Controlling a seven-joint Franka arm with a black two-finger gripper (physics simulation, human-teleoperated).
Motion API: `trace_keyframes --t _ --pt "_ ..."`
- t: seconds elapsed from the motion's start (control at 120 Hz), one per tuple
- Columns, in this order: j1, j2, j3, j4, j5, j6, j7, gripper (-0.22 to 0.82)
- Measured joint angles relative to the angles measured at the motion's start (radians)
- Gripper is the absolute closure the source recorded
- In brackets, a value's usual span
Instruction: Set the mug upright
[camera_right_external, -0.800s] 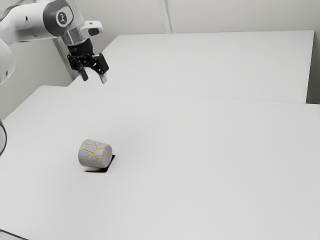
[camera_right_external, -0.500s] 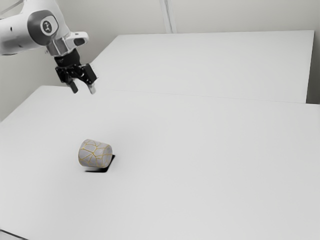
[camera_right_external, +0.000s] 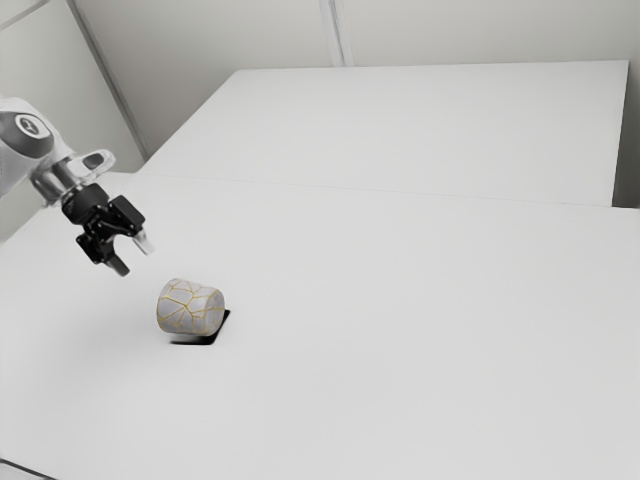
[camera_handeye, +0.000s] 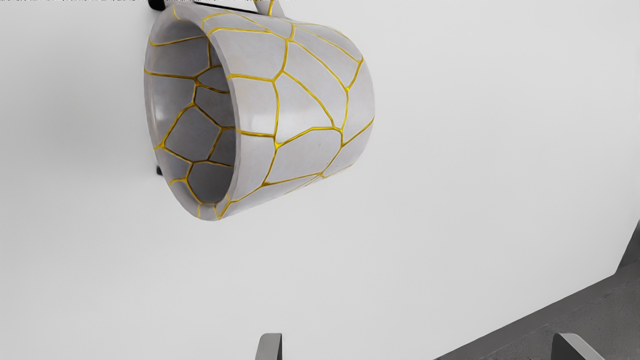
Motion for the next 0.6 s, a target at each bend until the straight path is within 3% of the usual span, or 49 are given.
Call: trace_keyframes --t 0.208,0.6 --pt "-0.002 0.140 0.006 0.035 -0.145 0.024 0.112 0.02" --pt "0.058 0.227 0.008 0.009 -0.229 0.123 0.260 0.02"
